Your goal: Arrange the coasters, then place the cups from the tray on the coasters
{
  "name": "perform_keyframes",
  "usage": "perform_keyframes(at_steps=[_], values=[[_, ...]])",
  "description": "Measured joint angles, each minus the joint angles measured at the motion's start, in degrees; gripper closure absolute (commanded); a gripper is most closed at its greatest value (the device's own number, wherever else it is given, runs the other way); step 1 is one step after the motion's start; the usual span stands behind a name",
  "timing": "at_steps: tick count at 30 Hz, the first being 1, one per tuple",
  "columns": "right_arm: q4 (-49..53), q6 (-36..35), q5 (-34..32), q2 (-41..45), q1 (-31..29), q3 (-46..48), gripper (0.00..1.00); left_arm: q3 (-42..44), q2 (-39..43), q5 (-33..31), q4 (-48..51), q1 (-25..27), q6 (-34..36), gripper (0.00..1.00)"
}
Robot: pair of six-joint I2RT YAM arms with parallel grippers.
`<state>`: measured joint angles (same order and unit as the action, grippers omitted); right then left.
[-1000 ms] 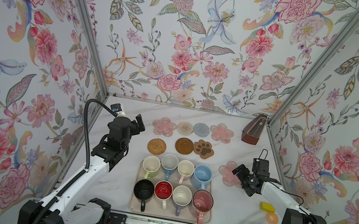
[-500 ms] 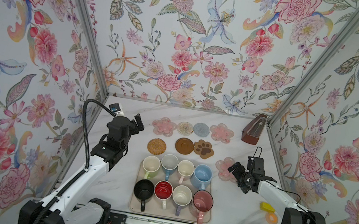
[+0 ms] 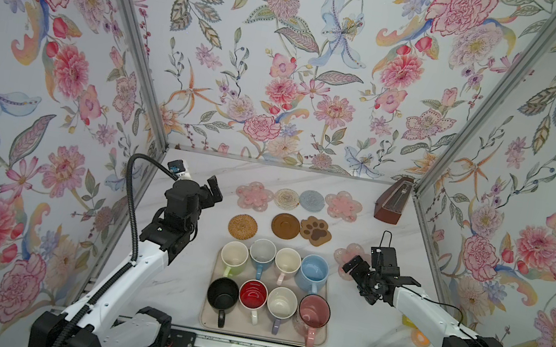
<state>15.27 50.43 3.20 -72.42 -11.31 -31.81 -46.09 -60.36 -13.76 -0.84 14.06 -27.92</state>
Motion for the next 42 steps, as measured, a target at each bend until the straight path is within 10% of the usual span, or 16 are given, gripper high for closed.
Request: perform_keyframes(at_steps=[42], values=[[-10.21, -1.49, 0.61, -22.10, -1.88, -17.29, 0.01, 1.09, 1.55, 1.11, 1.27, -1.70, -1.55, 0.01]])
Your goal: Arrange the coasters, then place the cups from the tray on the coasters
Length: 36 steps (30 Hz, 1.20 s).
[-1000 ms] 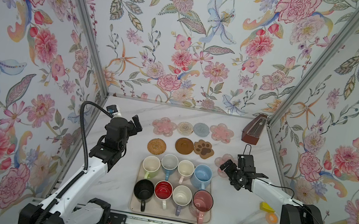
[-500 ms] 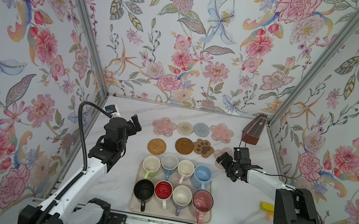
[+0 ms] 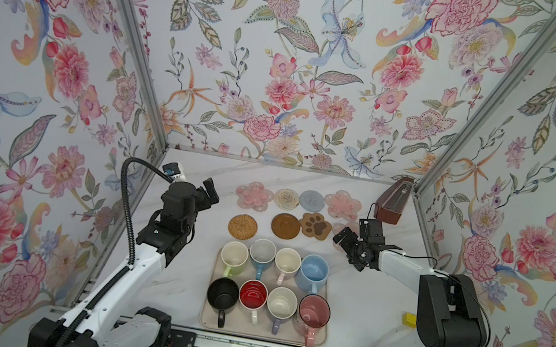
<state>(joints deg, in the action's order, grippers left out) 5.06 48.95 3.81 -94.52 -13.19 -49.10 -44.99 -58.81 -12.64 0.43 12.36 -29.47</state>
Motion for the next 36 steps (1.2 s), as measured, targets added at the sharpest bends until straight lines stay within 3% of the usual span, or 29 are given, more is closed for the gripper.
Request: perform_keyframes(at_steps=[6, 14, 27, 36], values=[[1.68, -1.22, 0.46, 2.05, 2.19, 0.13, 0.01, 0.00, 0.00, 0.04, 0.02, -0.11, -0.17, 0.01], [2.86, -4.07, 0.79, 10.10, 9.92, 3.15, 0.01, 0.00, -0.02, 0.26, 0.02, -0.42, -0.37, 0.01], [1.62, -7.02, 3.67, 2.64, 11.61, 2.34, 0.01, 0.00, -0.46, 1.27, 1.79, -0.48, -0.59, 0.01], [-0.28, -7.26, 4.79, -0.92, 9.57, -0.59, 0.01, 0.00, -0.83, 3.45, 5.35, -0.63, -2.03, 0.01]])
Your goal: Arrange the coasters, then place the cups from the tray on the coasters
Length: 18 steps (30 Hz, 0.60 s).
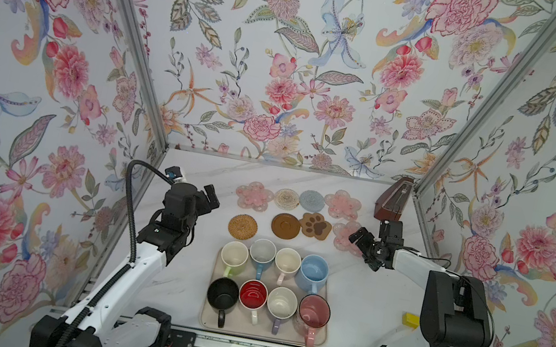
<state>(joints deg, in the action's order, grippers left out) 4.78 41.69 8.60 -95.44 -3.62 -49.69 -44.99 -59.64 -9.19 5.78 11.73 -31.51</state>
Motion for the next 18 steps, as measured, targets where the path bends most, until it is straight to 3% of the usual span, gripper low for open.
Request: perform_keyframes(at_steps=[11, 18], values=[[2.99, -0.70, -1.16, 2.23, 0.39, -0.57, 0.01, 0.13, 2.10, 10.23, 8.57, 0.13, -1.18, 0.02], [4.52, -1.20, -3.56, 8.41, 0.70, -1.79, 0.01, 1.92, 9.14, 13.53, 16.79, 6.51, -1.90, 0.04]])
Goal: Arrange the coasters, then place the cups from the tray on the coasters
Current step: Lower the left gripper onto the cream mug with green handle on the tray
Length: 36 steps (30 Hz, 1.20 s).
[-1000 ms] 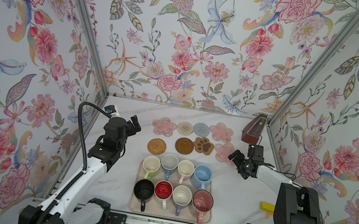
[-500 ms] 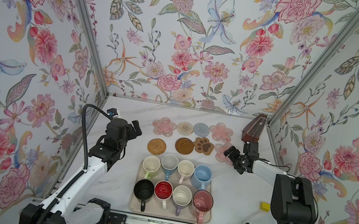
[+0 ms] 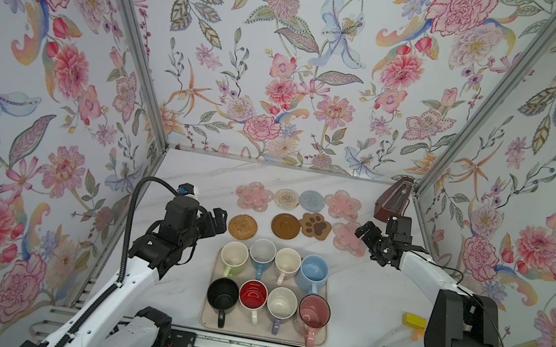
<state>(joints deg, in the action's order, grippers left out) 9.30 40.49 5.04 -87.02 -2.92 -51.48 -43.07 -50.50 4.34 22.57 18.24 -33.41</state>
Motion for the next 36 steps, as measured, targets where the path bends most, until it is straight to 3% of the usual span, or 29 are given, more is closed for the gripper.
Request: perform_keyframes(at_steps=[7, 19, 36], values=[[0.09, 0.00, -1.16, 1.01, -0.15, -0.66, 0.01, 3.56, 4.61, 0.94, 7.13, 6.88, -1.27, 0.08], [0.07, 0.26, -1.64, 2.58, -0.87, -0.59, 0.01, 3.69, 2.71, 1.20, 12.20, 20.63, -2.25, 0.12], [-0.13, 0.70, -1.86, 4.02, -1.25, 0.55, 0.01, 3.69, -8.28, -3.56, 14.49, 25.66, -0.26, 0.30]])
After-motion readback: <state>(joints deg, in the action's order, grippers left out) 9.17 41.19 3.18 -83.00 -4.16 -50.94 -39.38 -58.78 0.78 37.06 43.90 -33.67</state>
